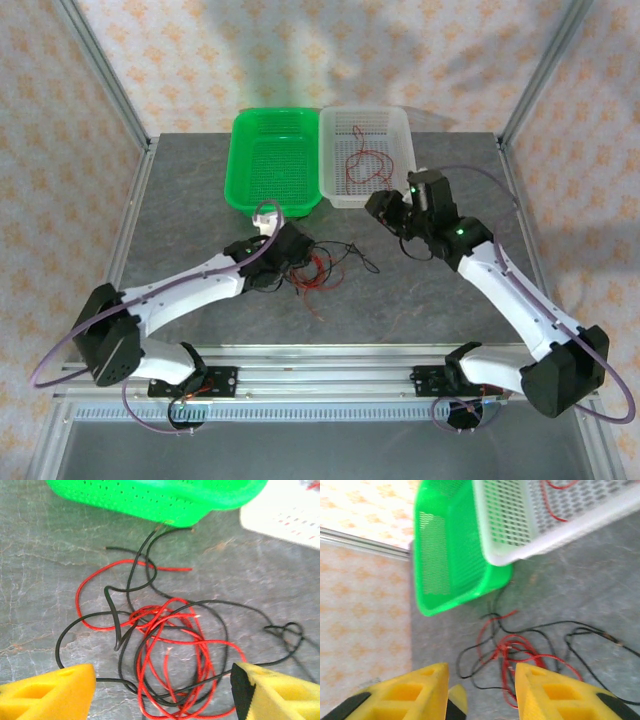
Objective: Untangle the cables
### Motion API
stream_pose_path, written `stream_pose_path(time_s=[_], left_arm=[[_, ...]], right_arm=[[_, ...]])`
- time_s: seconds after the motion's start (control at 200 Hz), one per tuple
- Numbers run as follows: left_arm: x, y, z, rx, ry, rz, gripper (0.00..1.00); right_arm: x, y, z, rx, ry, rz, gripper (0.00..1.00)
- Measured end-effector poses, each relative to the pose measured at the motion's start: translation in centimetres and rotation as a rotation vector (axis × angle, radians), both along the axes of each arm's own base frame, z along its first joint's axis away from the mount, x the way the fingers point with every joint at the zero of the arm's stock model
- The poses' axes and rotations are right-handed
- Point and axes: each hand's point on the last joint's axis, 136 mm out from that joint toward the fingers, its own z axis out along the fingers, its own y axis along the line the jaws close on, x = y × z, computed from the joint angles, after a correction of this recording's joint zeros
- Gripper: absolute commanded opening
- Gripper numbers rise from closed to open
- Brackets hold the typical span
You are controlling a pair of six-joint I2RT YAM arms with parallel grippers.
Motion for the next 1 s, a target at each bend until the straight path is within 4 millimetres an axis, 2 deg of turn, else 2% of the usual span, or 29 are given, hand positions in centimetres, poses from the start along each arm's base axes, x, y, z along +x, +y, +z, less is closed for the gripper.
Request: stream_pose_path(time_s=[0.16, 0.26, 0.4, 0.611, 0.676, 0.876, 1.001], left_arm=[[0.1, 0.1, 2.8, -0.064, -0.076, 0.002, 0.76], [0.3, 0.1, 3.1, -0.056, -0.089, -0.004, 0.76], [0.8, -0.4, 3.0, -0.046, -0.099, -0.02, 0.76], [1.2, -0.9, 3.2, -0.062, -0.117, -0.022, 0.76], [1.2, -0.9, 3.2, -0.064, -0.119, -0.022, 0.76], [1.3, -0.9, 3.3, -0.068, -0.122, -0.021, 0.76], [1.2, -0.8, 3.8, -0.078, -0.132, -0.022, 0.76]], right_arm=[[0.4, 0.8, 3.4, 0.048, -0.051, 0.025, 0.43], [0.3, 0.8, 4.4, 0.067, -0.069, 0.021, 0.49], [-0.1, 0.5, 5.4, 0.086, -0.093, 0.015, 0.5], [-0.2, 0.6, 5.7, 0.092, -0.101, 0.021, 0.51], [-0.3, 0.5, 5.9, 0.092, -0.107, 0.022, 0.54], [-0.6, -0.1, 6.8, 0.079, -0.147, 0.008, 0.57], [-0.2, -1.2, 5.6, 0.014, -0.164, -0.034, 0.58]])
